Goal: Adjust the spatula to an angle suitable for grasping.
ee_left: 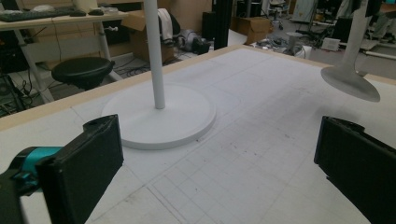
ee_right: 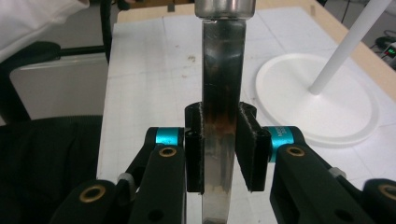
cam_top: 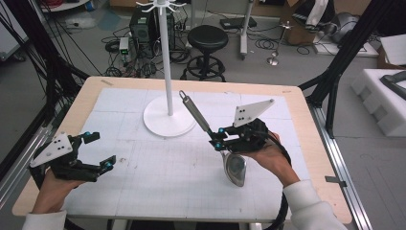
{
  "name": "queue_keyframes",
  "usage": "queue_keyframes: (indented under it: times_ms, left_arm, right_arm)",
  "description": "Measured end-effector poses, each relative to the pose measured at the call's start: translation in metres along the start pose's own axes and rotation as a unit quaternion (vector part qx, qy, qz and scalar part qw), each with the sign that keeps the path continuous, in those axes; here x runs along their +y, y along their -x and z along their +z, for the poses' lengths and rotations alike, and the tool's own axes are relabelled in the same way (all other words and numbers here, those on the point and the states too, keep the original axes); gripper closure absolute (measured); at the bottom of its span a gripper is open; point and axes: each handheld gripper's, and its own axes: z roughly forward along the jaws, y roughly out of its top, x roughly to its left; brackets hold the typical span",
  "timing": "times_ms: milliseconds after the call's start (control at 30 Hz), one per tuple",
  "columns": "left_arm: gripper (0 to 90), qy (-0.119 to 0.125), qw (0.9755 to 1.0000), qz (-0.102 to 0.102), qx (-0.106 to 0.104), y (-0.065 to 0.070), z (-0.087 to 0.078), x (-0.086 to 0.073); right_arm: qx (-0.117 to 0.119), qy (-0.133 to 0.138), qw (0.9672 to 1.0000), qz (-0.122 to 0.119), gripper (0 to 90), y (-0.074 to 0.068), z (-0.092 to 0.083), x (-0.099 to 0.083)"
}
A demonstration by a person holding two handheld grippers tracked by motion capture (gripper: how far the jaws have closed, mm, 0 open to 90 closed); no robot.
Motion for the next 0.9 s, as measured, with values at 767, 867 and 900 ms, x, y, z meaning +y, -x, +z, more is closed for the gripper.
queue_keyframes:
  times_ms: [767,867,900]
  left_arm:
    - [1.7,-0.008,0.9998,-0.005,-0.019,-0.007,0.016,0.015]
    - [1.7,-0.010,0.9995,-0.009,-0.027,-0.009,0.018,0.021]
    - [1.7,-0.010,0.9995,-0.009,-0.027,-0.009,0.018,0.021]
  right_arm:
    - [-0.096,0.092,0.9905,0.035,74.5,-0.003,0.011,0.036]
    - [-0.104,0.094,0.9893,0.039,74.5,-0.003,0.013,0.038]
    - [-0.104,0.094,0.9893,0.039,74.5,-0.003,0.013,0.038]
